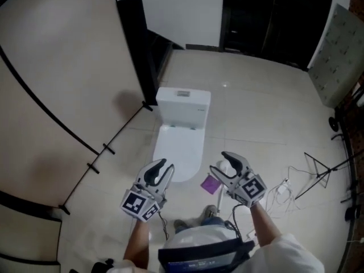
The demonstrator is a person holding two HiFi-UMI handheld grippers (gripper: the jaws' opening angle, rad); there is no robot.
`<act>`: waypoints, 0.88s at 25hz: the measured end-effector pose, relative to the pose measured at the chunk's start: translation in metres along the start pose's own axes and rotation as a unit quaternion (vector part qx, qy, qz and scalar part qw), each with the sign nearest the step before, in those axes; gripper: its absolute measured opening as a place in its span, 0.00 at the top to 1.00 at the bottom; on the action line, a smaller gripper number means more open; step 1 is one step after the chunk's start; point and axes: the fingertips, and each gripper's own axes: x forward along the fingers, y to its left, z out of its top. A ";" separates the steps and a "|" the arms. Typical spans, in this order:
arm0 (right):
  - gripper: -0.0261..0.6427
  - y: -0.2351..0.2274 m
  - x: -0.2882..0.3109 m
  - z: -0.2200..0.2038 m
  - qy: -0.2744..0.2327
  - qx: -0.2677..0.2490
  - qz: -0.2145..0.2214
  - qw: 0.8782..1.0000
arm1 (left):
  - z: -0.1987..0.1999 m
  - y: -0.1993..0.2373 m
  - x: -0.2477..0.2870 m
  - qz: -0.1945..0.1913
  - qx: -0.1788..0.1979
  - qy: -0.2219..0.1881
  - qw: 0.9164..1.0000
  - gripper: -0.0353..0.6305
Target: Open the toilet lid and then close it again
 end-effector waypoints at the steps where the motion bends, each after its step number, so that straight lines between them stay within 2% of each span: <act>1: 0.59 0.003 0.002 0.001 0.002 -0.007 0.003 1.000 | 0.003 -0.003 0.002 -0.005 0.004 -0.001 1.000 0.78; 5: 0.59 0.018 0.005 0.000 0.015 -0.034 0.023 0.999 | 0.007 -0.011 0.005 -0.019 0.009 -0.001 1.000 0.78; 10: 0.59 0.019 0.005 0.006 0.012 -0.040 0.025 0.999 | 0.008 -0.013 0.007 -0.022 0.013 0.009 1.000 0.79; 13: 0.59 0.018 0.001 0.007 0.011 -0.038 0.024 0.999 | 0.003 -0.012 0.006 -0.010 0.015 0.024 1.000 0.79; 16: 0.59 0.015 -0.007 0.011 0.015 -0.034 0.019 0.999 | 0.005 -0.011 0.003 0.010 0.015 0.021 1.000 0.79; 22: 0.59 -0.019 -0.015 0.020 0.011 -0.046 -0.008 0.999 | 0.006 -0.001 0.000 0.032 0.032 0.025 0.999 0.79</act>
